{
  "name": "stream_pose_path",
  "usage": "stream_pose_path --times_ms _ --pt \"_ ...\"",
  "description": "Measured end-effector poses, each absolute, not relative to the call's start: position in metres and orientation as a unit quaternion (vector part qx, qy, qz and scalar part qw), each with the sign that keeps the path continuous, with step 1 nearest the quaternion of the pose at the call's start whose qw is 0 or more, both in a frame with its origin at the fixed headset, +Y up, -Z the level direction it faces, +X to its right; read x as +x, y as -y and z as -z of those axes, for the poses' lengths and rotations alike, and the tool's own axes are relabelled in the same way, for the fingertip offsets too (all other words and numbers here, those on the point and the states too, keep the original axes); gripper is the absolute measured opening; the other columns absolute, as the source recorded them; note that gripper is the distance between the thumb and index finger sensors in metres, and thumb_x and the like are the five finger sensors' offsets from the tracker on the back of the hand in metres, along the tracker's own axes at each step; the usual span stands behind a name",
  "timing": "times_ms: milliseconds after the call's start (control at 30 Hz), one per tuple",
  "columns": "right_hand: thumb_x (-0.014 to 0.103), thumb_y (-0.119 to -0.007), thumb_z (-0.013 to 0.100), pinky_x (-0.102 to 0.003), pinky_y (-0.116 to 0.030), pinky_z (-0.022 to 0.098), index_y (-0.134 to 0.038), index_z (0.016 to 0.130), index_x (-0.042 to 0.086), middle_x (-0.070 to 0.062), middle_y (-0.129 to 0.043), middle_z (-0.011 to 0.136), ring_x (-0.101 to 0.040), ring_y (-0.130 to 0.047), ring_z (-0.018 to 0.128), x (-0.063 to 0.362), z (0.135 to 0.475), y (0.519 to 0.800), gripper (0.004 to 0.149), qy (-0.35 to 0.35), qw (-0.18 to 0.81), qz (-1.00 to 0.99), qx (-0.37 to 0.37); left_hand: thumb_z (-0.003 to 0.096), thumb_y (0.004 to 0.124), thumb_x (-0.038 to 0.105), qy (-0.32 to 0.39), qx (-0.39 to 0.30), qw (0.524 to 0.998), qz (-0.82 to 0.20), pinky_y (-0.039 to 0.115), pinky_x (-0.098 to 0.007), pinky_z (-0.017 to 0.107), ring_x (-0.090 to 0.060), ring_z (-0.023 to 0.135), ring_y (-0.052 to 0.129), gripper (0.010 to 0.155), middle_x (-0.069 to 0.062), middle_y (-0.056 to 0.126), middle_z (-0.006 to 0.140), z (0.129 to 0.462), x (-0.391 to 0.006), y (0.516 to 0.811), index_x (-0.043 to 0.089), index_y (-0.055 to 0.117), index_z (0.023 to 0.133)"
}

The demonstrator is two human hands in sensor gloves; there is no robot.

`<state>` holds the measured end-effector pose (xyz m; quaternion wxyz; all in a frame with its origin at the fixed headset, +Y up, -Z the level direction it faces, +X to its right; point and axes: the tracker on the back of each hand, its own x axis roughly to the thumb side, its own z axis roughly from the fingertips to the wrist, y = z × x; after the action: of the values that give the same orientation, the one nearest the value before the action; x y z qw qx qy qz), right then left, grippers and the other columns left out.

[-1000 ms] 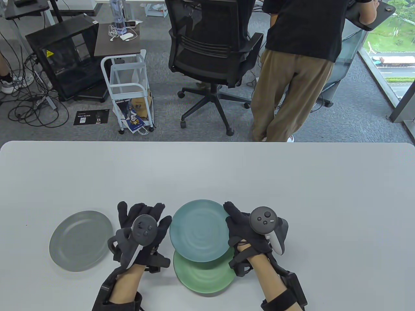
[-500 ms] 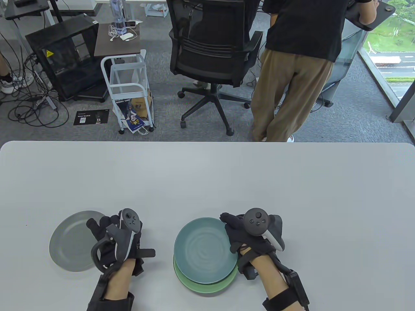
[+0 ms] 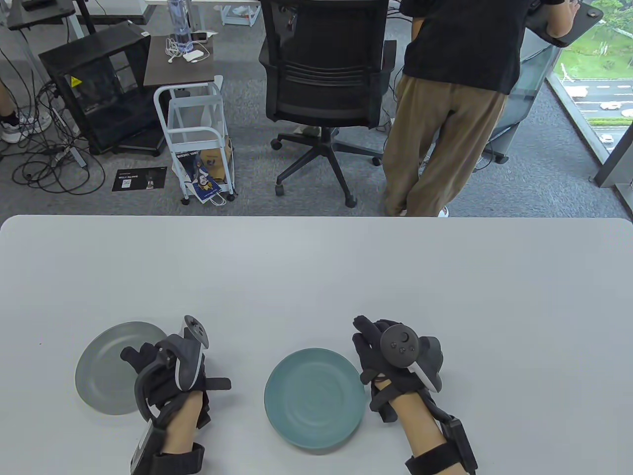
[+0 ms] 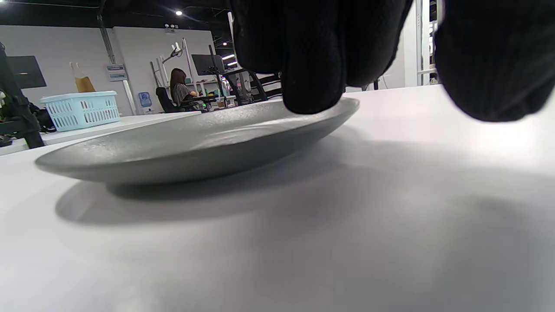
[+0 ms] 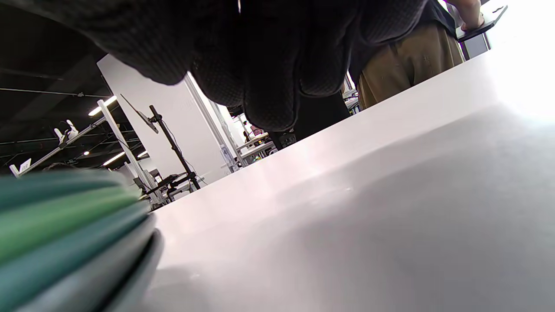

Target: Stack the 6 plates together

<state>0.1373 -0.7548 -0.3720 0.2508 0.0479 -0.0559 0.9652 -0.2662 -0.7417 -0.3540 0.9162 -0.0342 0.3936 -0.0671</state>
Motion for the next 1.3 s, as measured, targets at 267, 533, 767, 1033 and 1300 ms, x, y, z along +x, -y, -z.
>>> stream_pose_path --times_ms 267,533,767,1033,1300 --pt "0.050 -0.066 0.055 -0.056 -0.044 0.076 -0.069 0.098 0.026 -0.001 -0.084 0.091 -0.029 -0.067 0.095 0.138 0.372 0.759 0.049 0.034 0.265 -0.962 0.052 0.0276 0.093 0.059 -0.413 -0.073 0.906 0.063 0.032 -0.049 0.090 -0.012 0.097 0.076 0.065 0.014 0.092 0.083 0.361 -0.278 0.752 0.037 0.078 0.086" --pt "0.050 -0.066 0.056 -0.056 -0.044 0.076 -0.069 0.098 0.025 -0.002 -0.084 0.091 -0.030 -0.067 0.095 0.138 0.372 0.760 0.049 0.019 0.278 -0.958 0.059 0.0310 0.093 0.053 -0.426 -0.088 0.899 0.055 0.032 -0.048 0.090 -0.011 0.097 0.074 0.060 0.014 0.090 0.083 0.364 -0.290 0.763 0.036 0.078 0.086" --pt "0.051 -0.065 0.056 -0.056 -0.044 0.076 -0.069 0.098 0.026 -0.001 -0.084 0.091 -0.029 -0.067 0.095 0.138 0.371 0.761 0.049 0.017 0.278 -0.958 0.062 0.0334 0.094 0.049 -0.423 -0.065 0.902 0.052 0.034 -0.047 0.090 -0.010 0.094 0.078 0.051 0.014 0.092 0.076 0.364 -0.292 0.765 0.036 0.081 0.081" --pt "0.051 -0.065 0.056 -0.056 -0.044 0.077 -0.069 0.098 0.026 -0.001 -0.084 0.091 -0.029 -0.067 0.095 0.137 0.371 0.762 0.049 0.015 0.270 -0.960 0.065 0.0300 0.099 0.045 -0.397 0.055 0.913 0.080 0.045 -0.044 0.089 -0.007 0.081 0.085 0.041 0.010 0.095 0.058 0.361 -0.290 0.759 0.031 0.088 0.067" --pt "0.051 -0.065 0.056 -0.056 -0.044 0.077 -0.068 0.098 0.027 -0.001 -0.084 0.091 -0.029 -0.066 0.096 0.137 0.372 0.762 0.049 0.013 0.273 -0.960 0.062 0.0292 0.101 0.042 -0.364 0.098 0.924 0.065 0.047 -0.043 0.089 -0.007 0.077 0.085 0.036 0.009 0.095 0.053 0.355 -0.276 0.748 0.030 0.090 0.062"
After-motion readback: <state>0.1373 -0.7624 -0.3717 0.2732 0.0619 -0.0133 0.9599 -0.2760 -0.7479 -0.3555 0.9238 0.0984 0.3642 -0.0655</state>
